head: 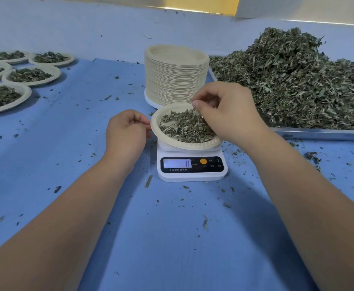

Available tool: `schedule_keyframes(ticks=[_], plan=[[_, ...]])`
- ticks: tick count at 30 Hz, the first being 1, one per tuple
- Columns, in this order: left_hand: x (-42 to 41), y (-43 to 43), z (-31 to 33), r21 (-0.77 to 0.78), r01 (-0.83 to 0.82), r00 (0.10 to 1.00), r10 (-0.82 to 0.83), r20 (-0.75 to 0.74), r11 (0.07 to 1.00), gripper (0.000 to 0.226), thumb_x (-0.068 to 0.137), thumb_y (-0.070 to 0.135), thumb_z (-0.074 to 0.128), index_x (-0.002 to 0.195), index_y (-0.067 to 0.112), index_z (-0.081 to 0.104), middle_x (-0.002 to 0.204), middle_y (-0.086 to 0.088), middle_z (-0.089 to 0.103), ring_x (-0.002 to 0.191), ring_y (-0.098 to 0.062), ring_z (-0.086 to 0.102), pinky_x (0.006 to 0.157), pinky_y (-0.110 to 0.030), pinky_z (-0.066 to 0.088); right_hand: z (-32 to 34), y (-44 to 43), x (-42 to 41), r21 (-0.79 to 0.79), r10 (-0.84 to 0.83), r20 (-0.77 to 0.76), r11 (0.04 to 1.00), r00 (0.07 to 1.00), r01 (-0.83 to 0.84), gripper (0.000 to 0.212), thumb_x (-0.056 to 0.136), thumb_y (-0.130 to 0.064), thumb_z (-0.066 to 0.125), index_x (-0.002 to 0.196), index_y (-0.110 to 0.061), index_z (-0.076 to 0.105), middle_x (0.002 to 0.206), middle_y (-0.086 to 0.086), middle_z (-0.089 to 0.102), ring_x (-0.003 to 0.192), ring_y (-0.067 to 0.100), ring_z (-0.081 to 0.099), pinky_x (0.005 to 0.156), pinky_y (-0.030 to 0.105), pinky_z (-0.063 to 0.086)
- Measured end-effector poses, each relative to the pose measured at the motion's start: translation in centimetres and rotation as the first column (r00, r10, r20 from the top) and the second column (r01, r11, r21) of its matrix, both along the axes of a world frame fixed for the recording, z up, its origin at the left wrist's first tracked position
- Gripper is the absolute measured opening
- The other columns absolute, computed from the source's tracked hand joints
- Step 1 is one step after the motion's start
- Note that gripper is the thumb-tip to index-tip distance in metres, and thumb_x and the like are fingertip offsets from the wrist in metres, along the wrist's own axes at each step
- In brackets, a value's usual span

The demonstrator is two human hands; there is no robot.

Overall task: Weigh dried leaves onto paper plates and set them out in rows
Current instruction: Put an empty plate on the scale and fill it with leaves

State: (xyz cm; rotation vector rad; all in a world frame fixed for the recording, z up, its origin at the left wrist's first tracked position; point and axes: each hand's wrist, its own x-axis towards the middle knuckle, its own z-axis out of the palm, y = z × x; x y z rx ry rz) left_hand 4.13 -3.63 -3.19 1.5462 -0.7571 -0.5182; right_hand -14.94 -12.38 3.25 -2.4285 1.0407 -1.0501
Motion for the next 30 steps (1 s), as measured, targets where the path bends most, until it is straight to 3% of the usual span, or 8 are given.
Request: schedule_keyframes(ticks=[4, 8, 12, 14, 18, 24, 27, 30], plan=[[0.0, 0.1, 0.1, -0.004, -0.001, 1.000, 0.001, -0.009, 1.000, 0.033, 0.079, -0.007, 0.044, 0.074, 0.017, 0.065, 0.064, 0.009, 0.070, 0.059, -0.006, 0.065, 0.064, -0.030, 0.050, -0.2, 0.2, -0.3, -0.003, 0.010, 0.033, 1.000, 0.999, -0.010, 0.006, 0.091, -0.024, 0.071, 0.091, -0.025, 0.077, 0.074, -0.010, 0.070, 0.070, 0.005, 0.062, 0.070, 0.015, 0.049], [0.0, 0.2, 0.0, -0.010, 0.002, 1.000, -0.002, -0.013, 1.000, 0.031, 0.078, -0.007, 0.045, 0.075, 0.017, 0.065, 0.063, 0.011, 0.069, 0.059, -0.007, 0.065, 0.066, -0.032, 0.051, 0.4, -0.4, -1.2, 0.023, 0.000, 0.242, 1.000, 0.970, -0.006, 0.007, 0.090, -0.022, 0.072, 0.091, -0.028, 0.077, 0.074, -0.013, 0.072, 0.067, 0.005, 0.065, 0.067, 0.018, 0.052], [0.1, 0.1, -0.1, -0.011, -0.005, 1.000, 0.005, -0.019, 1.000, 0.032, 0.078, -0.008, 0.045, 0.076, 0.017, 0.065, 0.064, 0.011, 0.069, 0.059, -0.007, 0.065, 0.065, -0.031, 0.051, 0.0, -2.6, -3.8, -0.030, -0.174, 0.358, 0.980, 0.917, 0.197, 0.009, 0.090, -0.026, 0.068, 0.094, -0.026, 0.076, 0.079, -0.014, 0.072, 0.071, 0.003, 0.065, 0.072, 0.027, 0.057], [0.2, 0.1, -0.1, -0.011, -0.009, 1.000, 0.008, -0.020, 1.000, 0.032, 0.078, -0.008, 0.045, 0.076, 0.017, 0.066, 0.064, 0.011, 0.069, 0.061, -0.008, 0.066, 0.066, -0.032, 0.052, -0.8, -4.1, -5.9, 0.004, -0.321, 0.327, 0.941, 0.889, 0.339, 0.009, 0.092, -0.026, 0.066, 0.098, -0.029, 0.073, 0.083, -0.018, 0.069, 0.072, -0.003, 0.062, 0.079, 0.030, 0.058], [0.0, 0.1, 0.0, -0.015, -0.011, 1.000, 0.011, -0.013, 1.000, 0.032, 0.077, -0.009, 0.046, 0.075, 0.017, 0.066, 0.068, 0.007, 0.068, 0.064, -0.012, 0.066, 0.067, -0.032, 0.052, -2.7, -5.9, -8.8, 0.091, -0.489, 0.057, 0.871, 0.870, 0.483, 0.028, 0.094, -0.015, 0.061, 0.119, -0.023, 0.070, 0.108, -0.004, 0.071, 0.078, 0.012, 0.062, 0.089, 0.028, 0.051], [0.0, 0.1, 0.0, -0.011, -0.015, 1.000, 0.015, -0.011, 1.000, 0.033, 0.078, -0.010, 0.045, 0.077, 0.016, 0.066, 0.066, 0.009, 0.069, 0.065, -0.011, 0.066, 0.064, -0.028, 0.050, -1.4, -2.9, -4.8, -0.021, -0.207, -0.014, 0.978, 0.978, 0.206, 0.016, 0.092, -0.023, 0.065, 0.103, -0.028, 0.076, 0.079, -0.027, 0.061, 0.071, -0.011, 0.056, 0.076, 0.014, 0.046], [0.1, 0.1, 0.0, -0.005, -0.012, 1.000, 0.012, 0.000, 1.000, 0.032, 0.079, -0.009, 0.045, 0.077, 0.016, 0.066, 0.064, 0.010, 0.068, 0.061, -0.008, 0.065, 0.065, -0.029, 0.051, -0.4, -0.9, -2.8, 0.087, -0.005, -0.119, 0.996, 0.993, 0.015, 0.023, 0.094, -0.044, 0.064, 0.114, -0.036, 0.070, 0.097, -0.025, 0.065, 0.077, -0.018, 0.053, 0.070, 0.006, 0.036], [0.0, 0.1, 0.0, -0.008, -0.002, 1.000, 0.002, 0.006, 1.000, 0.032, 0.080, -0.008, 0.045, 0.077, 0.016, 0.066, 0.064, 0.010, 0.069, 0.060, -0.006, 0.064, 0.064, -0.028, 0.051, 0.7, 0.3, -1.2, 0.081, 0.100, -0.312, 0.994, 0.945, -0.079, 0.040, 0.093, -0.060, 0.058, 0.127, -0.039, 0.062, 0.115, -0.018, 0.063, 0.085, -0.008, 0.054, 0.078, 0.020, 0.042]])
